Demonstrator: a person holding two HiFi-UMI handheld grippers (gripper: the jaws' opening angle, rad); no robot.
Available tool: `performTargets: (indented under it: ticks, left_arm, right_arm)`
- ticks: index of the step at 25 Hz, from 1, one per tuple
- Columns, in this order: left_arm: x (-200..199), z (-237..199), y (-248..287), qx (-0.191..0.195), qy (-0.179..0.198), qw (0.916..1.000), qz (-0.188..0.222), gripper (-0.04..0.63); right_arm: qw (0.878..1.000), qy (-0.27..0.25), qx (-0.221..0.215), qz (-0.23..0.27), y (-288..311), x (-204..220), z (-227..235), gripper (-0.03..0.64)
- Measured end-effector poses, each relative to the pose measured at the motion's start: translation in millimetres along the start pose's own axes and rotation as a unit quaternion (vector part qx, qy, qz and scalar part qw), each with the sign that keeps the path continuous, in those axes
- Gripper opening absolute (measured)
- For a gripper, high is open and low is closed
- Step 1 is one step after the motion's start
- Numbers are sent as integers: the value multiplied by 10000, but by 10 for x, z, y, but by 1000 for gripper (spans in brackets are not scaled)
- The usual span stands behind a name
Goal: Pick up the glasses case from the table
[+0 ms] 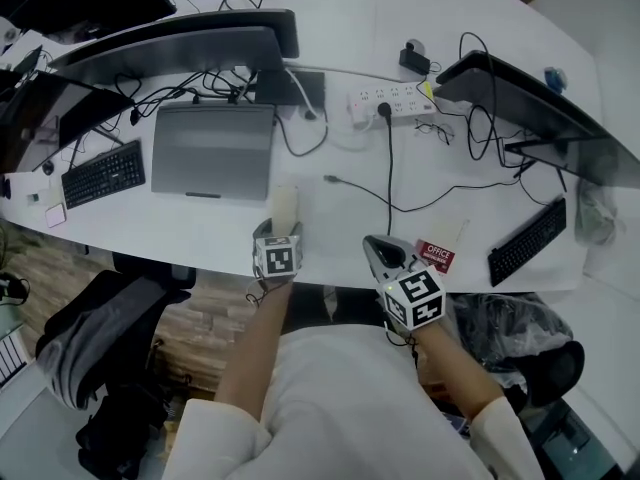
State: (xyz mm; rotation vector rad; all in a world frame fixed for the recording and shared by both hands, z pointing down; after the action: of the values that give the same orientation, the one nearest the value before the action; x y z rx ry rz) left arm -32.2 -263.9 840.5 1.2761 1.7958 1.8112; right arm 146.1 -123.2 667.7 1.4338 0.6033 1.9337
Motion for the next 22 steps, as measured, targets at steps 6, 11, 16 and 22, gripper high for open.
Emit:
performTargets:
  ticks: [6,11,16,22]
  left_arm:
    - [-36,-150,-354,142,254,9992,292,298]
    - [-67,-294,-669,319,94,9983,477,298]
    - [-145,-443,-1007,434,116,9951,876,298]
    - [-187,-570,-1394,825,100,9872,1360,298]
  right_arm:
    - [9998,-154,59,121,-93,-124,-220,-2]
    - [9992,-299,163,193,-179,-219,-403,-2]
    - [9981,-422,317,320,-266,-310,-569,-2]
    - [9961,-435,568,526,-408,-358,-726,-2]
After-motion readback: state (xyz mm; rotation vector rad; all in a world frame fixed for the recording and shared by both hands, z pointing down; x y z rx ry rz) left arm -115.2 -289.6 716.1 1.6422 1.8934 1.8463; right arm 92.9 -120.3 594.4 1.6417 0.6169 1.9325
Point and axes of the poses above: the fingertips, and each gripper's own axes: y forward along the fingers, z to its right, x out of its underside, the point moved 7 cm from there along -y, backward along the fingers, and after that the axes turned 3 degrees about -y, right-handed, at the moved point
